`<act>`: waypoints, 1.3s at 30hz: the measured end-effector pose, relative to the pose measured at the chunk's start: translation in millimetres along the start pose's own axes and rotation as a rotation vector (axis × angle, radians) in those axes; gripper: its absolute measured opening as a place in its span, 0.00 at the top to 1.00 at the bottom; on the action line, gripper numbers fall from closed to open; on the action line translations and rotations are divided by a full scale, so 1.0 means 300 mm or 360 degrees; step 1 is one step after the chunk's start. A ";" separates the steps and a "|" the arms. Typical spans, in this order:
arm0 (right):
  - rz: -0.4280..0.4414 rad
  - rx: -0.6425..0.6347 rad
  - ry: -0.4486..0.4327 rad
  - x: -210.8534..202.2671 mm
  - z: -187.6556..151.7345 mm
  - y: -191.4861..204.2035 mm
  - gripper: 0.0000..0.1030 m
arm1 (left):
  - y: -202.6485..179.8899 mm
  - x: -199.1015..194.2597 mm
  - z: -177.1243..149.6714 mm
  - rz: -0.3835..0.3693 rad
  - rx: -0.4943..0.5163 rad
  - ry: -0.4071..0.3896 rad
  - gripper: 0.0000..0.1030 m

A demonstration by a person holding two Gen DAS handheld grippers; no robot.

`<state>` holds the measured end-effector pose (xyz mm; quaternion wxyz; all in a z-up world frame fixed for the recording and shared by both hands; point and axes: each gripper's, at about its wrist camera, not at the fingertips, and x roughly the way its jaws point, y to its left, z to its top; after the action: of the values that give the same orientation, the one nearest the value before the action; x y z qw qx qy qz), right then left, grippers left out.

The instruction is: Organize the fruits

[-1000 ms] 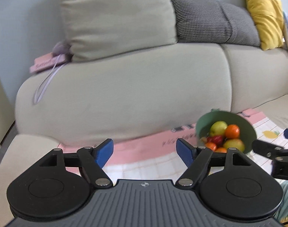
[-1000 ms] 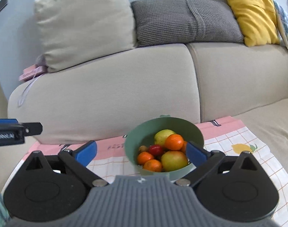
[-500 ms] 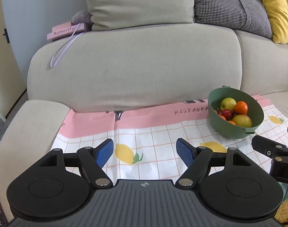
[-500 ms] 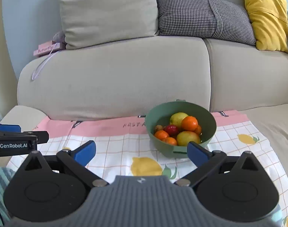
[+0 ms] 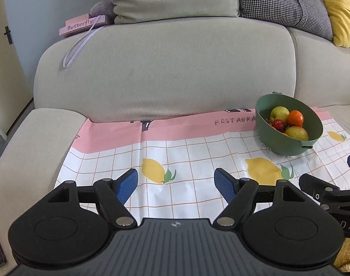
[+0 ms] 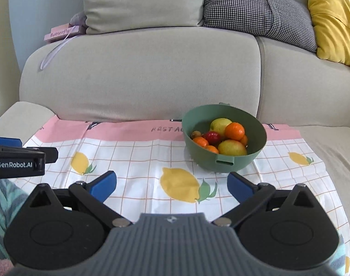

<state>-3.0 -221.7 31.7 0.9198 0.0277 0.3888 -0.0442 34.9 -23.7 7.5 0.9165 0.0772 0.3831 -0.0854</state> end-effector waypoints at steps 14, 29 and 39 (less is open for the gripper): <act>0.0004 0.0030 0.0015 0.001 -0.007 -0.014 0.04 | -0.002 -0.010 0.006 0.0006 0.0022 -0.0012 0.14; 0.0003 0.0029 0.0025 0.002 -0.012 -0.018 0.04 | 0.000 -0.014 0.006 0.0002 0.0021 -0.0016 0.14; 0.0005 0.0021 0.0048 0.010 -0.014 -0.014 0.04 | 0.003 -0.012 0.007 -0.0004 0.0017 -0.0010 0.14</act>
<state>-4.3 -225.6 26.4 0.9138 0.0351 0.4022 -0.0450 34.1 -23.0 11.4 0.9172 0.0813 0.3797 -0.0890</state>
